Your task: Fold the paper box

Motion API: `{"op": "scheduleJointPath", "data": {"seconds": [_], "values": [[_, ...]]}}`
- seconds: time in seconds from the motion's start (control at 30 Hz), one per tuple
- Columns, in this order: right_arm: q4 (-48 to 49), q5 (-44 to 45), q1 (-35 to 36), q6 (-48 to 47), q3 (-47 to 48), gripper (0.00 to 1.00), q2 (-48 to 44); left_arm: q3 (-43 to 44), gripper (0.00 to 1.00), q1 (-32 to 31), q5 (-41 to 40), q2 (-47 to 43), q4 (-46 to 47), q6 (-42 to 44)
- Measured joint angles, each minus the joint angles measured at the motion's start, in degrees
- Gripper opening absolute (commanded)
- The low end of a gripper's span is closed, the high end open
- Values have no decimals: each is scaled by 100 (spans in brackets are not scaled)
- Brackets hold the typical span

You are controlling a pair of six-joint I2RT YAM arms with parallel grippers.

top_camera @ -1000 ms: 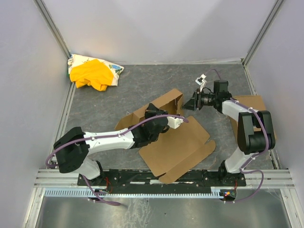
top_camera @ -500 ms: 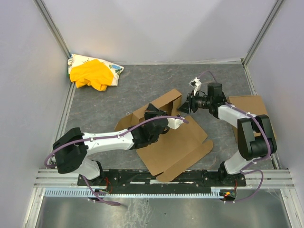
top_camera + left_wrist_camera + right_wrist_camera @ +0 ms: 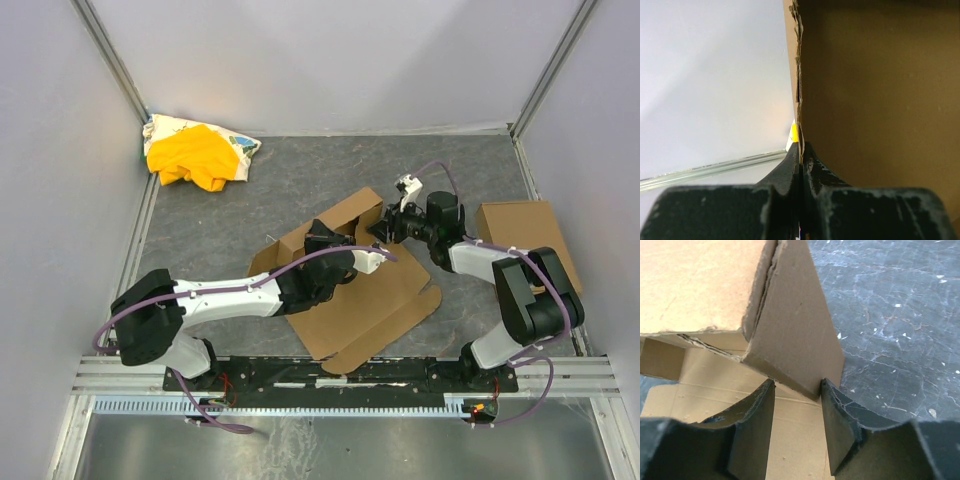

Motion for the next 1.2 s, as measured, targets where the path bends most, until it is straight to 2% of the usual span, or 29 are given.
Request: {"op": "scheduleJointPath", "data": {"seconds": [0.03, 0.13, 0.2, 0.73, 0.8, 0.87, 0.93, 1.07, 1.2], "values": [[129, 164, 55, 20, -48, 37, 0, -2, 3, -2, -4, 0, 0, 0], [479, 623, 157, 111, -203, 4, 7, -2, 3, -7, -22, 0, 2, 0], [632, 922, 201, 149, -258, 2, 20, -2, 3, -7, -44, 0, 7, 0], [728, 3204, 1106, 546, -448, 5, -175, -85, 3, -31, -177, 11, 181, 2], [664, 3532, 1224, 614, -448, 9, -210, -90, 3, -35, -197, 17, 216, 4], [590, 3875, 1349, 675, -448, 20, -254, -111, 3, -35, -199, 17, 273, 4], [546, 4085, 1427, 719, -448, 27, -278, -138, 3, -44, -203, 17, 304, 4], [540, 4190, 1462, 737, -448, 33, -267, -192, 3, -68, -221, 17, 343, 4], [599, 4094, 1464, 717, -444, 35, -105, -227, 3, -70, -223, 17, 387, 4]]}}
